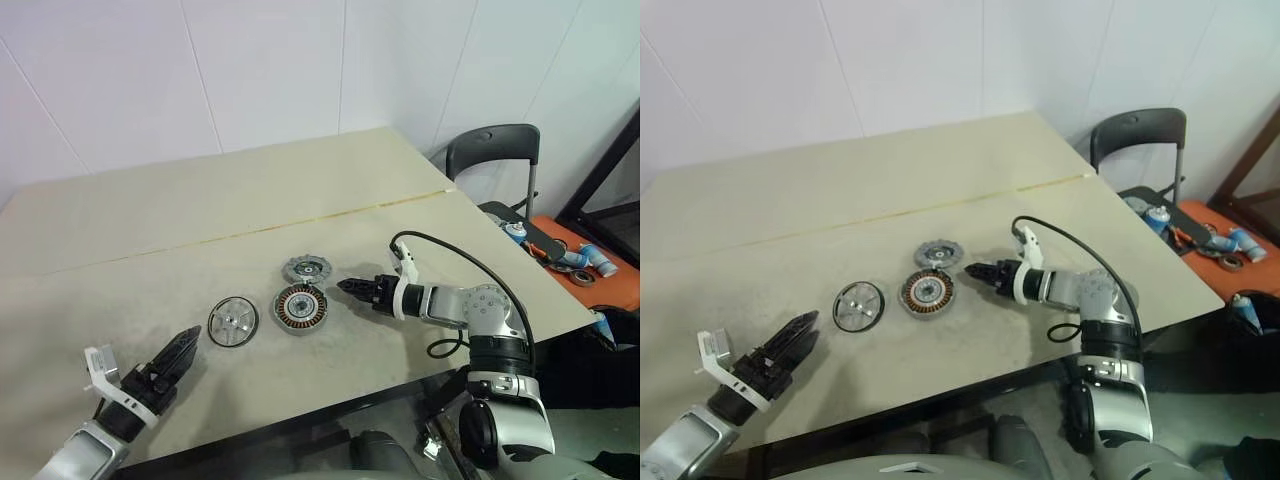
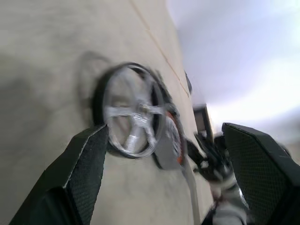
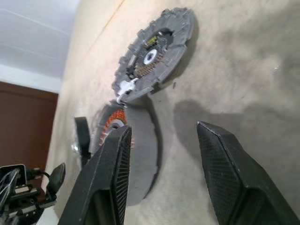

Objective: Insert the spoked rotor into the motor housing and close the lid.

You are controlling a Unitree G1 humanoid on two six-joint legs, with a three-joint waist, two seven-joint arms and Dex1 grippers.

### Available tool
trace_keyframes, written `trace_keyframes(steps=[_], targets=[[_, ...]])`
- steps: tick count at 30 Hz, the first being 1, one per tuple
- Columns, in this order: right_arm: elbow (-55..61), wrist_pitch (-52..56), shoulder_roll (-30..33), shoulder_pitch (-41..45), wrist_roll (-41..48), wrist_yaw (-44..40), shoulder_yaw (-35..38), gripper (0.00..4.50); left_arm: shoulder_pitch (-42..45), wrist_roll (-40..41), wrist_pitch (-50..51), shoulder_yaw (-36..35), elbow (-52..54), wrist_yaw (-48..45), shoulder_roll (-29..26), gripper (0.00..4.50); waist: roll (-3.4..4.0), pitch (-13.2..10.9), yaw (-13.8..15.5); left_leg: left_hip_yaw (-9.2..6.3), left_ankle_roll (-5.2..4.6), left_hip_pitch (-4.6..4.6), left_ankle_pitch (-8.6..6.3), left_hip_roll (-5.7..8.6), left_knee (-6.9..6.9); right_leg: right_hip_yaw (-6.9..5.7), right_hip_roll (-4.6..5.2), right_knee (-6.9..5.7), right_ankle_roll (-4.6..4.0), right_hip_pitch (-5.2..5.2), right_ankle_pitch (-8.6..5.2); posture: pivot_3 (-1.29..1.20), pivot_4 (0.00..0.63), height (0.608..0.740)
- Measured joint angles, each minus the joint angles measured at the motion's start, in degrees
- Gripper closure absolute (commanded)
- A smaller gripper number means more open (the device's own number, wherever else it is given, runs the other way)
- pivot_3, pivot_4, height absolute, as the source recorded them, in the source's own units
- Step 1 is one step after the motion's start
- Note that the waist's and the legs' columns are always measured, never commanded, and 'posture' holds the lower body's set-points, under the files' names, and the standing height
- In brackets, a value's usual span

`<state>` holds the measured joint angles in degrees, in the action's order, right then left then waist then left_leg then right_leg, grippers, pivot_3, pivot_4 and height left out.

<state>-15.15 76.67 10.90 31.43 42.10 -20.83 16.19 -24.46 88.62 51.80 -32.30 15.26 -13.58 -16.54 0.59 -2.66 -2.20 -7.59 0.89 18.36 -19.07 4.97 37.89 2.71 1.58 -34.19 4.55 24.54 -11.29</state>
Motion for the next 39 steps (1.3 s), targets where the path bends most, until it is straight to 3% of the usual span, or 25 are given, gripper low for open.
trace_keyframes(steps=[15,39], targets=[[-0.4,0.1,3.1,0.5,-2.6,-2.5,-4.1,2.20,11.6,-12.9,-6.5,6.7,-9.4,-3.5,4.1,0.40,0.59,0.3,2.0,-0.04,0.13,-0.14,0.10,0.03,0.15,-0.25,0.06,-0.02,-0.10,-0.36,-0.07,0.00,0.000,0.740],[1.0,-0.9,3.5,-0.6,-3.7,-2.7,-4.6,2.20,18.8,-19.4,-3.3,8.8,-12.6,-6.1,4.2,0.40,0.62,0.4,3.0,-0.05,0.10,-0.07,0.10,0.05,0.16,-0.26,0.09,0.06,-0.05,-0.32,-0.05,0.00,0.000,0.740]])
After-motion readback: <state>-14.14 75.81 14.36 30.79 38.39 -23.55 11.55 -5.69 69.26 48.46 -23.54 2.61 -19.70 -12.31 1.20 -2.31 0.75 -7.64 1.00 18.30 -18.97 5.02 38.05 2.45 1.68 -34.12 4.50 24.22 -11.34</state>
